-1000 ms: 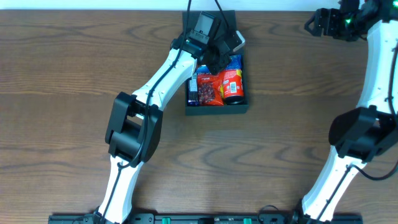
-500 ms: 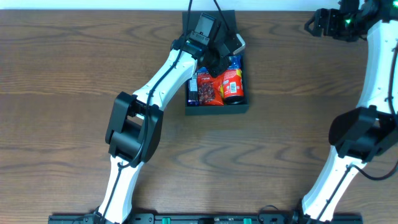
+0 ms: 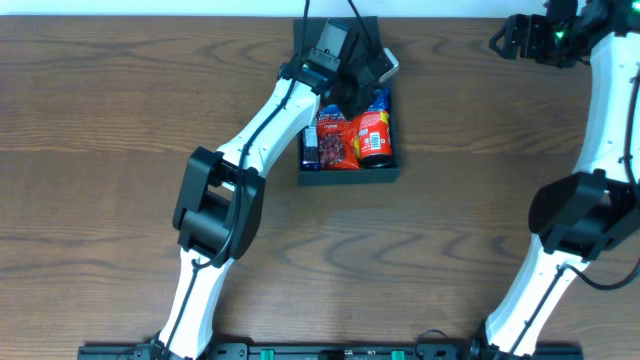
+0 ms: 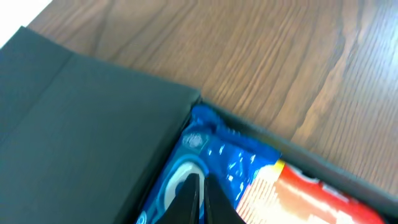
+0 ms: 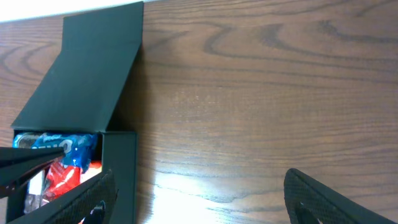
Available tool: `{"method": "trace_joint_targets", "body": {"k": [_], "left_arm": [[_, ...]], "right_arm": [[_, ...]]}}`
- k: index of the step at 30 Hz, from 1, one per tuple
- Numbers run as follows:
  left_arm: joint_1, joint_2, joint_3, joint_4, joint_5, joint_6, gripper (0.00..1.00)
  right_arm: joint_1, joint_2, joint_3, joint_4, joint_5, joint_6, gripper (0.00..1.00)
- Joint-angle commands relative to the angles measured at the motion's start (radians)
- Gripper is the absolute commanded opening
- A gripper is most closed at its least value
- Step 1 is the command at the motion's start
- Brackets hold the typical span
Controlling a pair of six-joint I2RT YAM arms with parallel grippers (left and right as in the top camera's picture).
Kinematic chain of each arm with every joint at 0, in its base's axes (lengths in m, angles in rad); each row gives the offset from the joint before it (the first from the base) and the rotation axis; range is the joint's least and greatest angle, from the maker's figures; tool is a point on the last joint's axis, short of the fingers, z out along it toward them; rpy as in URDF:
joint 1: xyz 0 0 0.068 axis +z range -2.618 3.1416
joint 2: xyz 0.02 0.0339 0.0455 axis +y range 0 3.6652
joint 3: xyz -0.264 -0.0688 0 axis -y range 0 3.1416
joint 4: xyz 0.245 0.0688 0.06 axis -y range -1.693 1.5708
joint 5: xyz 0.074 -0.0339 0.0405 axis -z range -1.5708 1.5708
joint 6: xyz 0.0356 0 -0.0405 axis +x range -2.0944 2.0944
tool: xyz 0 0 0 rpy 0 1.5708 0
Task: Pack container
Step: 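Press the Oreo pack down into the box with the left gripper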
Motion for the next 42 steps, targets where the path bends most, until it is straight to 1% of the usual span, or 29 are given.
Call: {"method": "trace_joint_targets", "body": {"k": [1, 12, 21, 34, 42], "left_arm": [[-0.004, 0.019, 0.031, 0.0, 0.084, -0.024, 0.06], [-0.005, 0.034, 0.019, -0.009, 0.096, -0.023, 0.06], [-0.005, 0.042, -0.044, 0.046, 0.092, -0.023, 0.06], [-0.005, 0.1, -0.045, 0.045, 0.088, -0.028, 0.06], [-0.002, 0.1, -0.044, 0.049, 0.085, -0.027, 0.06]], "right_arm": [[-0.012, -0.006, 0.007, -0.001, -0.004, -0.015, 0.86], [-0.012, -0.006, 0.007, 0.0, -0.004, -0.015, 0.86], [-0.012, -0.006, 0.007, 0.002, -0.004, -0.015, 0.86], [-0.012, -0.006, 0.007, -0.001, -0.004, -0.015, 0.86], [-0.012, -0.006, 0.007, -0.001, -0.004, -0.015, 0.86]]}}
